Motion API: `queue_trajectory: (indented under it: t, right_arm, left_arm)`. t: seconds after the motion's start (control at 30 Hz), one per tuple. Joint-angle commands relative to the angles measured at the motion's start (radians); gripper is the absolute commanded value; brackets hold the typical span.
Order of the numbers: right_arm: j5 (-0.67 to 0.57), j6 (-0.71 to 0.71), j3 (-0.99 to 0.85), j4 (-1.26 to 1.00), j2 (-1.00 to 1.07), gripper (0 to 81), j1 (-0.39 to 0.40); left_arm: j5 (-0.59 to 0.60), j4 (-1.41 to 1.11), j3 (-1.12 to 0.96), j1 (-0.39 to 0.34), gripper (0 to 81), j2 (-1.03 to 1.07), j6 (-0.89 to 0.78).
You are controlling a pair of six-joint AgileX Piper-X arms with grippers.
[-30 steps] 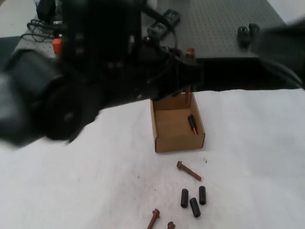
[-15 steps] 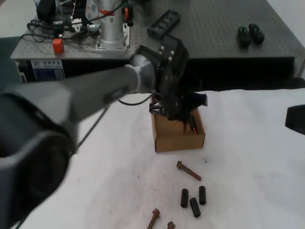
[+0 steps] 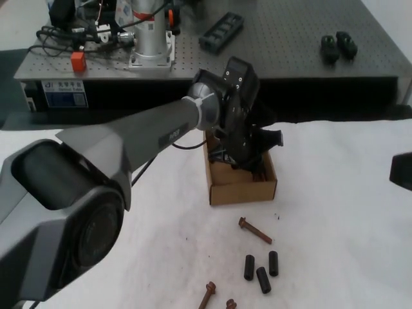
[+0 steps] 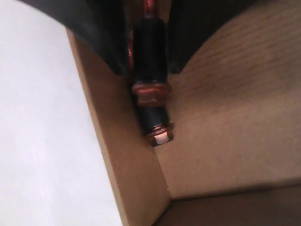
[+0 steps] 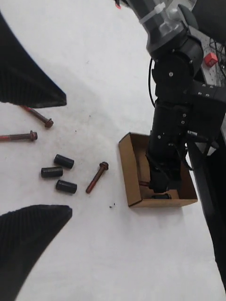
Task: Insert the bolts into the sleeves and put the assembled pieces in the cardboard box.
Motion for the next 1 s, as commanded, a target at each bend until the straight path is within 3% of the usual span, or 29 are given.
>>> queue_trajectory:
  t: [0.0,0.23,0.37,0.53,0.7,0.97]
  right_arm:
    - [0.051,-0.065,-0.009,0.047,0.024,44.4,-0.006]
    - [0.054,-0.288,-0.009,0.082,0.278,44.4,0.029]
    - [0.144,-0.357,-0.015,-0.010,0.514,44.4,0.093]
    - [0.124,-0.433,-0.120,-0.066,0.845,44.4,0.177]
    - [0.186,-0.483,-0.283,-0.104,1.090,44.4,0.252]
    - [0.264,-0.544,-0.458,-0.157,1.318,42.4,0.269]
  left_arm:
    - [0.032,0.004,-0.018,0.003,33.7,-0.010,-0.038]
    - [0.049,0.117,-0.018,0.038,34.7,-0.125,0.028]
    - [-0.147,0.262,-0.018,0.044,31.7,-0.257,0.254]
    - [-0.165,0.340,0.033,0.047,30.0,-0.405,0.350]
    - [-0.210,0.232,0.321,0.047,30.0,-0.659,0.302]
    - [-0.206,0.046,0.802,0.047,30.0,-1.081,0.238]
